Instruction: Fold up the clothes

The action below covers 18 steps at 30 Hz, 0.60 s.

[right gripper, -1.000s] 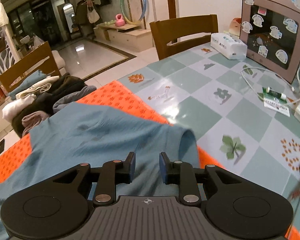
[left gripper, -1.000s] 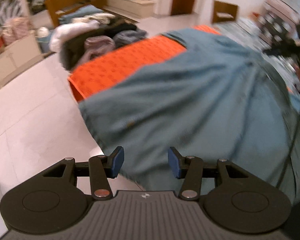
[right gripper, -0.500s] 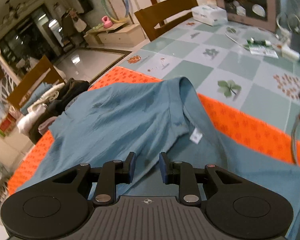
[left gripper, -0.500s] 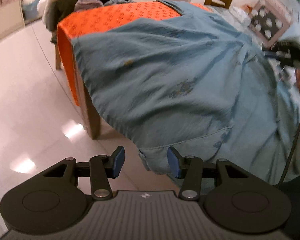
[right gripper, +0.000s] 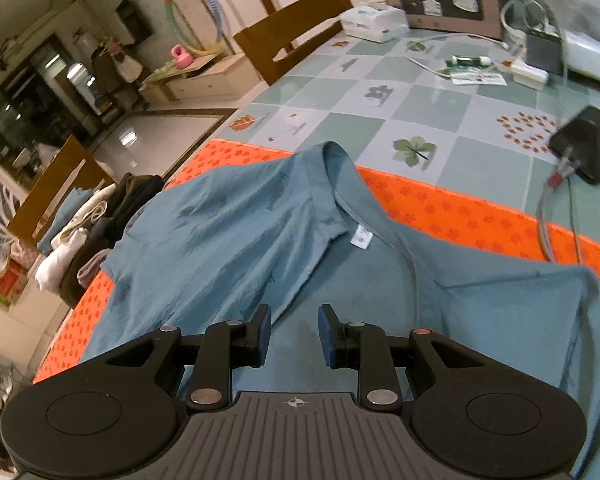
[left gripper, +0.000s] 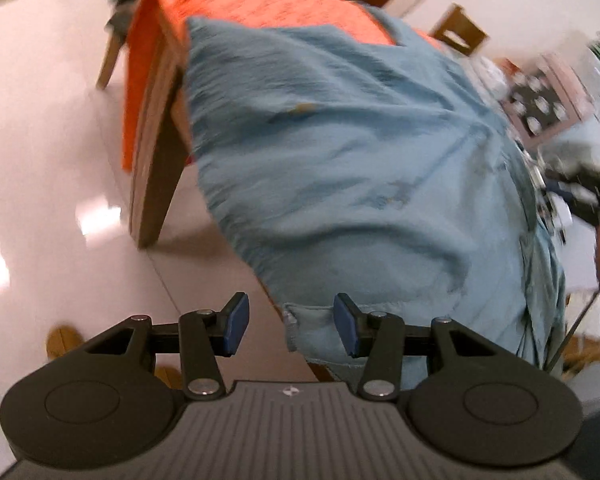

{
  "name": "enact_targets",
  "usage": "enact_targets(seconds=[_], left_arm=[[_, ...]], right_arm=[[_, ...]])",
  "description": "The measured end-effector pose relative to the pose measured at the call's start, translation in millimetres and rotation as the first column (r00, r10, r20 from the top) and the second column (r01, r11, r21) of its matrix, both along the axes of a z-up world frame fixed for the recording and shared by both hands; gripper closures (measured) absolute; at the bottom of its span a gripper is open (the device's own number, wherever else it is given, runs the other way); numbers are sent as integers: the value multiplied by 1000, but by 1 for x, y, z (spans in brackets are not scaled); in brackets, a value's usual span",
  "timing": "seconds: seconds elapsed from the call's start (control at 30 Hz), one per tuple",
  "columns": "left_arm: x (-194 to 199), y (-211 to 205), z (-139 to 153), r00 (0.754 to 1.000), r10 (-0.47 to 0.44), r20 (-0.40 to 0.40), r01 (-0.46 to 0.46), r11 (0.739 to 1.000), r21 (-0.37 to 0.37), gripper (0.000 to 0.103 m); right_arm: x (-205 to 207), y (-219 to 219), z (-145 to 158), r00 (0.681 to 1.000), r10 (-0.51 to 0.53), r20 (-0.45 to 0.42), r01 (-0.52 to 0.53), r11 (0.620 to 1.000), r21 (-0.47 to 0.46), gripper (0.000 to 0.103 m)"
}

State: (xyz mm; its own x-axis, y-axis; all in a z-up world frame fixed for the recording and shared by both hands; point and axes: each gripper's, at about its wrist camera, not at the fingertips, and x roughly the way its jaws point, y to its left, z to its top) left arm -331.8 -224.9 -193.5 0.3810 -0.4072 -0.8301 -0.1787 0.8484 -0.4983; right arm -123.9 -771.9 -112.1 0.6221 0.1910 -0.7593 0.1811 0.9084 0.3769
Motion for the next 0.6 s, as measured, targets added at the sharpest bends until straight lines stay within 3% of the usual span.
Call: enact_targets(seconds=[0.17, 0.37, 0.53, 0.6], left_arm=[[8, 16, -3, 979, 151, -139, -166, 981, -103, 51], [19, 16, -15, 922, 250, -295, -299, 945, -133, 52], [18, 19, -25, 839, 308, -449, -400, 908, -125, 71], [14, 19, -24, 814, 314, -489, -417, 901, -116, 85]], right_arm=[[-6, 0, -4, 1000, -25, -16, 25, 1000, -3, 75], [-12, 4, -9, 999, -20, -25, 20, 1000, -10, 75], [-14, 11, -13, 999, 1, -32, -2, 1000, -16, 75], [-12, 13, -14, 999, 8, -31, -8, 1000, -10, 75]])
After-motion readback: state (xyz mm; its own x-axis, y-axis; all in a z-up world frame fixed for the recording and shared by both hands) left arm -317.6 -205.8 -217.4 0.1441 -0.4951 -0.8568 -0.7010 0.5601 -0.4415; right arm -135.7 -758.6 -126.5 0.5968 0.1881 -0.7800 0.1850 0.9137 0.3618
